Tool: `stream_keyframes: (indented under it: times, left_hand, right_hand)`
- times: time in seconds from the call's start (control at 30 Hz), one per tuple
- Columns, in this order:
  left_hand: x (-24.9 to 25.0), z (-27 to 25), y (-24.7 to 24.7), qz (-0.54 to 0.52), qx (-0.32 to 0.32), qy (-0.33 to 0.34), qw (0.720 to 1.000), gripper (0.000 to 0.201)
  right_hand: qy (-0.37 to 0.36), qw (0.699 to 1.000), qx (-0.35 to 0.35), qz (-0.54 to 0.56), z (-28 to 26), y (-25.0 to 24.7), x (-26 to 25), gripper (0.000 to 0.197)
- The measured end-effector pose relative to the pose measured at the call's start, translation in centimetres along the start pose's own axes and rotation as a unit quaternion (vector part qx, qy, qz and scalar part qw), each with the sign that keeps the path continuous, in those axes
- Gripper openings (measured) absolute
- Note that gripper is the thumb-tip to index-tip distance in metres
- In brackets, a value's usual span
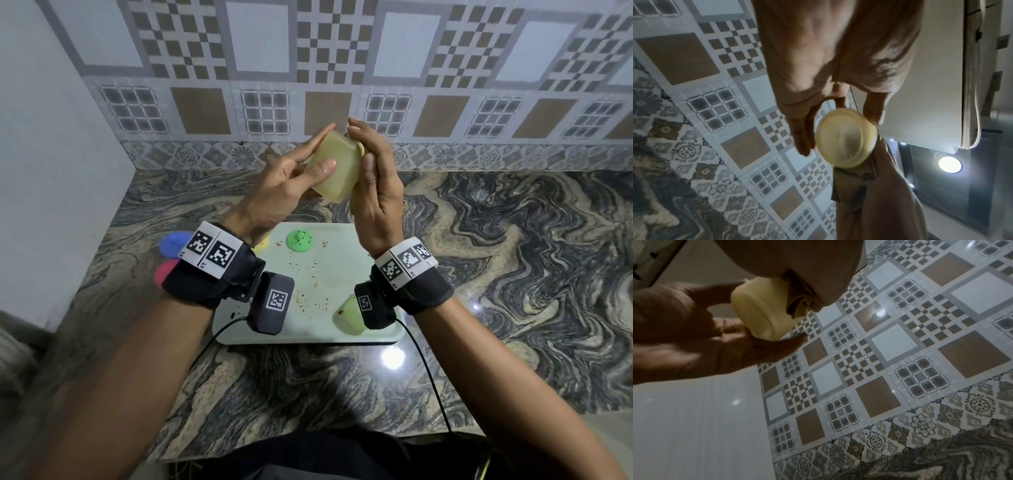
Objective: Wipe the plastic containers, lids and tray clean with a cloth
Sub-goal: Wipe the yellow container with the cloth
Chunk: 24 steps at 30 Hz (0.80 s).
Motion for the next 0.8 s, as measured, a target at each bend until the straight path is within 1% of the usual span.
stream_keyframes:
  times: [0.03,0.1,0.13,0.17,0.23,0.27,0.3,0.33,0.4,0.43,0.47,0.5,0.57,0.6,0.63,0.67,0.7,0.73,0.8]
  left_hand:
    - [-0.1,0.0,0.0,0.039,-0.002,0.001,0.999,0.067]
    - [-0.2,0.1,0.0,0.12,0.017,0.034,0.992,0.078]
    - [-0.2,0.0,-0.1,0.123,0.028,0.051,0.991,0.079]
    - [-0.2,0.0,-0.1,0.092,0.03,0.057,0.994,0.075]
    - [-0.4,0.0,0.0,0.0,0.013,0.032,0.999,0.063]
    - [-0.5,-0.1,0.0,-0.021,0.001,0.015,1.0,0.06]
    - [-0.5,-0.1,0.1,-0.011,-0.006,0.003,1.0,0.061]
    - [-0.5,0.0,0.1,0.025,-0.005,0.006,1.0,0.065]
    - [-0.4,0.2,0.0,0.124,0.032,0.046,0.991,0.073]
    - [-0.4,0.2,-0.2,0.144,0.05,0.064,0.986,0.073]
    - [-0.4,0.2,-0.3,0.136,0.049,0.069,0.987,0.069]
    - [-0.4,0.2,-0.3,0.097,0.036,0.056,0.993,0.064]
    - [-0.8,0.1,-0.4,0.021,0.003,0.01,1.0,0.057]
    - [-0.9,0.2,-0.3,0.028,0.0,0.0,1.0,0.058]
    - [-1.0,0.2,-0.3,0.069,0.011,0.006,0.998,0.061]
    - [-1.1,0.3,-0.3,0.114,0.028,0.026,0.993,0.066]
    - [-1.2,0.4,-0.3,0.136,0.05,0.049,0.988,0.068]
    - [-1.2,0.3,-0.3,0.136,0.066,0.061,0.987,0.068]
    - [-1.3,0.2,-0.5,0.081,0.057,0.058,0.993,0.061]
  right_hand:
    - [0.003,1.0,0.001,-0.002,0.1,0.0,0.1,0.037]
    - [0.005,1.0,0.008,-0.008,0.2,0.0,0.1,0.035]
    - [0.006,1.0,0.013,-0.007,0.2,0.0,0.2,0.035]
    - [0.01,1.0,0.021,-0.001,0.1,0.0,0.3,0.035]
    - [0.013,1.0,0.026,0.005,0.0,-0.1,0.3,0.04]
    - [0.014,1.0,0.023,-0.002,0.0,-0.2,0.3,0.041]
    - [0.014,1.0,0.018,-0.01,0.0,-0.3,0.3,0.041]
    - [0.015,1.0,0.012,-0.016,0.0,-0.2,0.3,0.04]
    - [0.019,1.0,0.004,-0.02,-0.1,-0.1,0.4,0.034]
    - [0.022,1.0,0.005,-0.017,-0.2,-0.1,0.5,0.034]
    - [0.023,1.0,0.007,-0.013,-0.3,-0.1,0.5,0.033]
    - [0.022,1.0,0.007,-0.012,-0.3,-0.2,0.5,0.033]
    - [0.015,1.0,-0.002,-0.02,-0.4,-0.3,0.5,0.033]
    - [0.013,1.0,-0.009,-0.026,-0.4,-0.3,0.4,0.033]
    - [0.011,0.999,-0.014,-0.031,-0.4,-0.1,0.4,0.033]
    - [0.007,0.999,-0.016,-0.038,-0.4,0.1,0.4,0.033]
    - [0.002,0.999,-0.014,-0.047,-0.5,0.3,0.5,0.033]
    - [-0.004,0.999,-0.009,-0.052,-0.5,0.4,0.6,0.033]
    - [-0.003,0.999,-0.003,-0.049,-0.4,0.3,0.9,0.034]
Point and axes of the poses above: each hand's wrist, its own z-axis towards the middle knuckle, its own y-axis out of the palm, x = y × z, the point moved 1 cm from there along z, towards the middle knuckle, and after that the axes turned 1 degree about -y, right-handed, at the moved point
